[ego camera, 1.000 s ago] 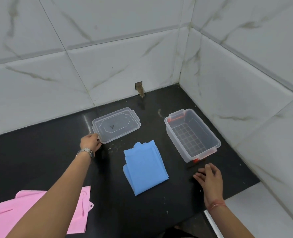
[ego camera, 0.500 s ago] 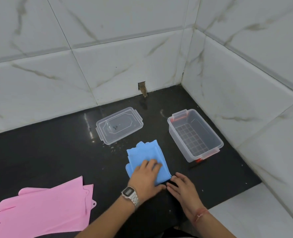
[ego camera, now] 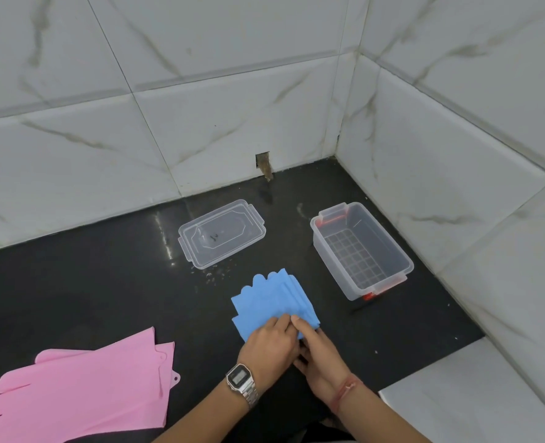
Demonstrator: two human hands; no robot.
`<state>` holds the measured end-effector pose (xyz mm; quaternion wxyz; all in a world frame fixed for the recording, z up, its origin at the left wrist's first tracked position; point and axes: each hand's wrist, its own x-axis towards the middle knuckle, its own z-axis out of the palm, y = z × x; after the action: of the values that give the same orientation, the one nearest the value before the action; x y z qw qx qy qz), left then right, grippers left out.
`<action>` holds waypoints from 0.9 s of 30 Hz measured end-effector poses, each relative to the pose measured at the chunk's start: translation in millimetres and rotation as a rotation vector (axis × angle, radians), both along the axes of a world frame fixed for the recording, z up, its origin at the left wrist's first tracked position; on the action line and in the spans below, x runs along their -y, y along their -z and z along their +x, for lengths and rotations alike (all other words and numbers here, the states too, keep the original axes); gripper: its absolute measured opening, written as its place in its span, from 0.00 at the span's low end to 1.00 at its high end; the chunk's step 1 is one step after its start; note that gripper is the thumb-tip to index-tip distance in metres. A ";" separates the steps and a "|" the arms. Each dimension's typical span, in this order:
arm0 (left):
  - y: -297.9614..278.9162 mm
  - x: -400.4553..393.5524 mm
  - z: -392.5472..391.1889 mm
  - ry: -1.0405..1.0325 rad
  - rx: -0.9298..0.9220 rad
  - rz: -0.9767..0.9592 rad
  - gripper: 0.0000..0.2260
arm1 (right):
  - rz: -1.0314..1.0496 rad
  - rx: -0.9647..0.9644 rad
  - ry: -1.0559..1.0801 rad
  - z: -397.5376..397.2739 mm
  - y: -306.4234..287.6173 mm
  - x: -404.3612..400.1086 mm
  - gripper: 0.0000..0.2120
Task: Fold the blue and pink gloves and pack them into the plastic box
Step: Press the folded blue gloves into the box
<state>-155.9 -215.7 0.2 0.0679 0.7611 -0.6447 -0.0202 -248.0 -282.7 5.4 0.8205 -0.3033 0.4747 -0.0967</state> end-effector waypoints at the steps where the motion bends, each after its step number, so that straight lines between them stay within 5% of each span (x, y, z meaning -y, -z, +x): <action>1: 0.2 -1.8 -4.7 -0.009 -0.024 -0.021 0.14 | 0.046 0.029 0.021 2.7 -0.1 0.3 0.18; 5: -6.3 -5.2 -12.1 -0.043 -0.103 -0.117 0.14 | 0.165 0.122 0.100 7.2 -0.1 3.1 0.20; 19: -76.0 20.2 -14.9 -0.007 -0.363 -0.546 0.18 | -0.248 0.371 0.340 -18.9 -108.0 93.0 0.15; 27: -78.0 59.2 -32.9 -0.197 -0.708 -0.394 0.21 | -0.094 0.338 0.502 -21.6 -106.3 158.3 0.09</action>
<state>-188.9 -274.9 78.1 0.4312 0.7378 -0.4971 -0.1502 -269.6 -441.0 111.8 0.8236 -0.1937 0.3864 -0.3673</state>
